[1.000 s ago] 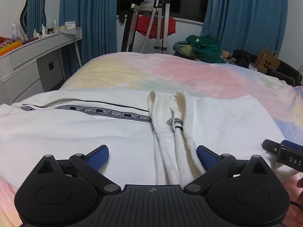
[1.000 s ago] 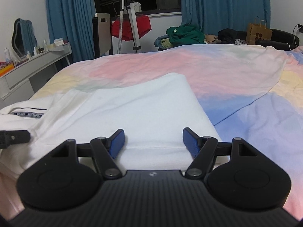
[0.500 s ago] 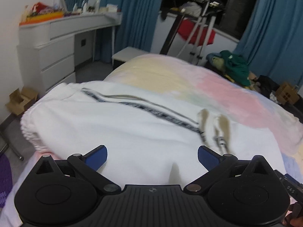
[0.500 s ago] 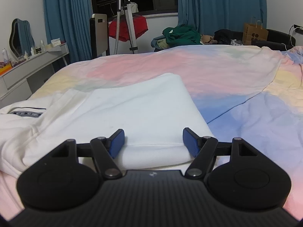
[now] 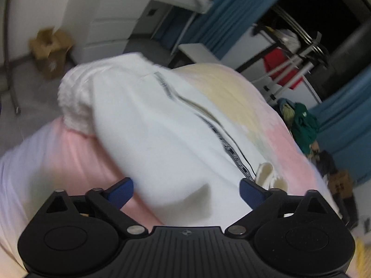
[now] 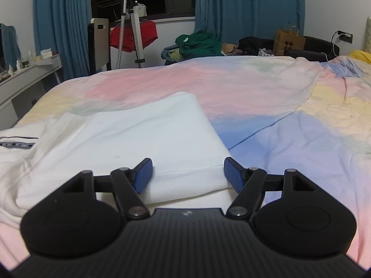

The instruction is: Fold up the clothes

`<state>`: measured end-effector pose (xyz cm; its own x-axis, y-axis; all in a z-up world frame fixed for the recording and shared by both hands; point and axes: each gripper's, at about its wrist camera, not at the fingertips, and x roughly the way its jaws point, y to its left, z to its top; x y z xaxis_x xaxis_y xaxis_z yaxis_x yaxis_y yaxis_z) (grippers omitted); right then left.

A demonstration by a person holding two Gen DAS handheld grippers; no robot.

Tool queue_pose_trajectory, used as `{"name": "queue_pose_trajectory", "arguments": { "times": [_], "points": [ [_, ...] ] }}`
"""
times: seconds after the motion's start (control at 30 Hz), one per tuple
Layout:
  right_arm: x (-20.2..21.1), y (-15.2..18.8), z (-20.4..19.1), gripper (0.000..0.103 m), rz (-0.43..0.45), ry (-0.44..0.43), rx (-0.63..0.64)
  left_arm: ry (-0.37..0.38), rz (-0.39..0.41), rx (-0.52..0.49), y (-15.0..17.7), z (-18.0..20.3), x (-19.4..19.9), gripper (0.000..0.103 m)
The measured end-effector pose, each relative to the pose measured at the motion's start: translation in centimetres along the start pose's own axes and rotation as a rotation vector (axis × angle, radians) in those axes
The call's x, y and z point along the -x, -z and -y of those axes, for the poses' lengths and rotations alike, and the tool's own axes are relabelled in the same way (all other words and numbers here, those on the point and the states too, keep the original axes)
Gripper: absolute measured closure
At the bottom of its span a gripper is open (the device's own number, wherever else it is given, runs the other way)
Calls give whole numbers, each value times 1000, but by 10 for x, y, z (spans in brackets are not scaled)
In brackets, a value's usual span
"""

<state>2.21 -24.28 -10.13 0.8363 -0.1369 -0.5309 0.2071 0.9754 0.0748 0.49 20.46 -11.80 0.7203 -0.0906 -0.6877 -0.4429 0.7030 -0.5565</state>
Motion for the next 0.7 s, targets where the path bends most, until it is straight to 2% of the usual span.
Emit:
{"name": "queue_pose_trajectory", "arguments": {
  "times": [0.27, 0.37, 0.6, 0.7],
  "points": [
    [-2, -1, 1, 33, -15, 23, -26, 4, -23, 211, -17, -47, -13, 11],
    [-2, -2, -1, 33, -9, 19, -12, -22, 21, 288, -28, -59, -22, 20],
    [5, -12, -15, 33, 82, -36, 64, -82, 164, 219, -51, -45, -31, 34],
    [1, -10, -17, 33, 72, -65, 77, -107, 226, 189, -61, -39, -35, 59]
  ]
}}
